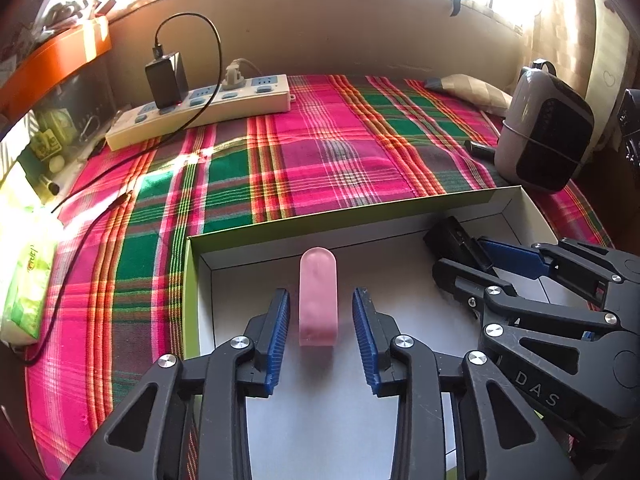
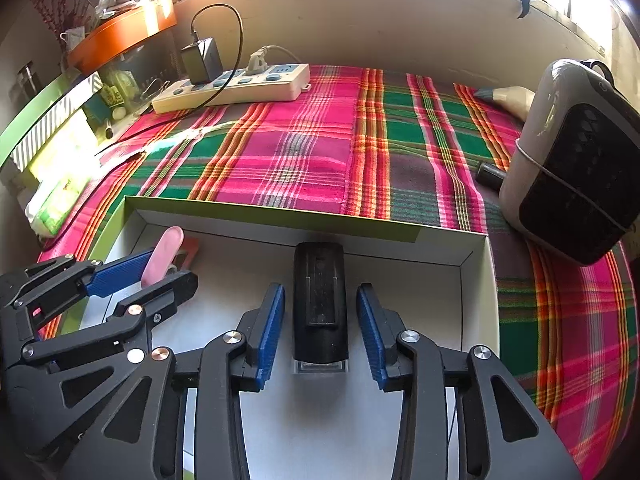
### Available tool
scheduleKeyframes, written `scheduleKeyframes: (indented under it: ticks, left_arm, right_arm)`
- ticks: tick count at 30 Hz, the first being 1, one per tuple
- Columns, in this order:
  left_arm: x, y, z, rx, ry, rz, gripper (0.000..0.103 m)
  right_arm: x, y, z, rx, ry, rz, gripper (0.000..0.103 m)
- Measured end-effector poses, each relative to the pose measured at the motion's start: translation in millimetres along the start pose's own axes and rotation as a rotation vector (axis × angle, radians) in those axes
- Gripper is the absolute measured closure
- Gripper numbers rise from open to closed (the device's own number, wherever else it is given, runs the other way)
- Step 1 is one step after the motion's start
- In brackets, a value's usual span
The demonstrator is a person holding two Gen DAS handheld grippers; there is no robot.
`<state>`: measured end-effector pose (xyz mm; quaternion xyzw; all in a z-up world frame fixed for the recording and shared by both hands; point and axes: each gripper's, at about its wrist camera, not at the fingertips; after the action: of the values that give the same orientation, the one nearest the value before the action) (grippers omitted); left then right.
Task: Organize objects
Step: 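Open left gripper to drop the eraser while right gripper releases the flashlight in the box, then move left gripper to the pink clip while right gripper approaches the green-white spool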
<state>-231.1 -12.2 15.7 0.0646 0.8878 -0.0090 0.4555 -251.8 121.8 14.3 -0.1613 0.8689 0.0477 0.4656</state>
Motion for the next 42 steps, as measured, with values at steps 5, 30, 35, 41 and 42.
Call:
scheduleKeyframes:
  ticks: [5,30,35,41,42]
  left_arm:
    - [-5.7,-2.4,4.9,-0.011,0.001,-0.013,0.068]
    - [-80.7,11.7,56.7,-0.014,0.110,-0.020,0.068]
    - [-91.4,13.2,70.8,-0.018,0.124,-0.014,0.067]
    - [-99.0,7.5,89.8,-0.048,0.121,-0.008,0.067]
    - [-100.9,6.3,92.7,-0.056,0.124,-0.009,0.067]
  right_arm:
    - [-7.5,0.7,4.3,0.004,0.007,0.003,0.064]
    - [-77.3,-6.6,59.2,0.038,0.105,-0.012,0.057]
    - [-88.3,-9.8,74.1,0.040,0.121,0.001,0.057]
    - [-102.3,-10.3,91.0,0.041,0.144,0.008,0.057]
    - [-103.5,-9.9,93.3,0.043,0.146,0.005,0.057]
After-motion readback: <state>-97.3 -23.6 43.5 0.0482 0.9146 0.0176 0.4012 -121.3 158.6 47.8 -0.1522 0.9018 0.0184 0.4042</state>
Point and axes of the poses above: each gripper's, at about its wrist camera, not at the fingertips, and x roughly the way its jaws point, y to its right, z to its underside
